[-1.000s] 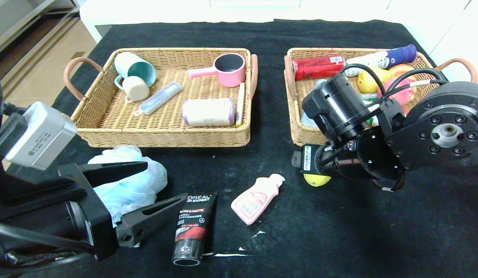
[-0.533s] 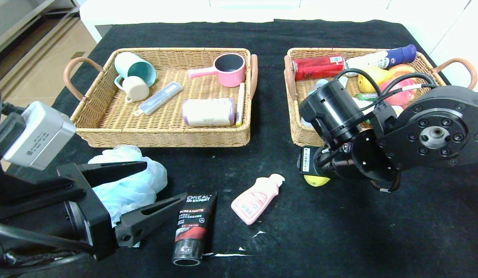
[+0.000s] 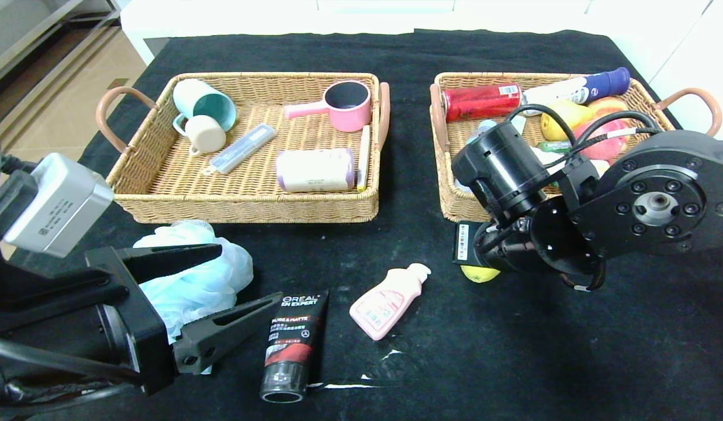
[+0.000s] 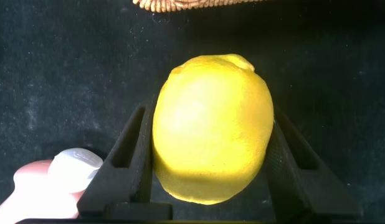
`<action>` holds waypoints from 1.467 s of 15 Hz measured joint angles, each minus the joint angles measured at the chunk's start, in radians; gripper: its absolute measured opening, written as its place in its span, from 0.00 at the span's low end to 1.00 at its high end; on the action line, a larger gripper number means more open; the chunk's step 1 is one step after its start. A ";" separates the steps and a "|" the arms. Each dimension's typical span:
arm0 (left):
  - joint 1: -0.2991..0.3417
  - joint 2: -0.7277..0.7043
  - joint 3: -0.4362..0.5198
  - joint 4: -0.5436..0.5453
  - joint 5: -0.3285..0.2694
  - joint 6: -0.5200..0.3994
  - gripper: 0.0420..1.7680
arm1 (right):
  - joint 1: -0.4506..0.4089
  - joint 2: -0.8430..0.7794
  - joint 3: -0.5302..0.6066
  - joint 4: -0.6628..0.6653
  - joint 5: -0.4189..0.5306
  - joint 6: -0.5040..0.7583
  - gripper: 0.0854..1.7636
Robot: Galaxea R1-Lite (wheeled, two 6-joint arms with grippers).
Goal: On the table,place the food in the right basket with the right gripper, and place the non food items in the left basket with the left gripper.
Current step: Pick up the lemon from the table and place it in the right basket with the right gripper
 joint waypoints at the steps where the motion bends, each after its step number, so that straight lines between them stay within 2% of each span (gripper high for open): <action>1: 0.000 0.000 0.001 0.000 0.000 0.000 0.97 | 0.000 0.000 0.000 0.000 -0.001 0.000 0.58; 5: 0.000 0.000 0.001 0.000 0.000 0.003 0.97 | 0.001 0.003 0.000 0.001 -0.002 -0.001 0.58; 8: 0.000 0.001 0.002 0.000 0.000 0.003 0.97 | 0.015 -0.006 0.001 0.009 -0.039 -0.005 0.58; 14: -0.001 0.004 0.005 0.001 0.000 0.003 0.97 | 0.072 -0.097 0.001 0.092 -0.050 -0.047 0.57; 16: -0.001 0.006 0.006 0.002 0.000 0.003 0.97 | 0.078 -0.126 0.000 0.094 -0.057 -0.071 0.57; 19: -0.001 0.008 0.007 0.001 0.000 0.003 0.97 | 0.079 -0.146 -0.004 0.074 -0.131 -0.090 0.57; 22: 0.000 0.011 0.007 0.001 0.000 0.003 0.97 | 0.080 -0.151 -0.031 0.024 -0.141 -0.135 0.57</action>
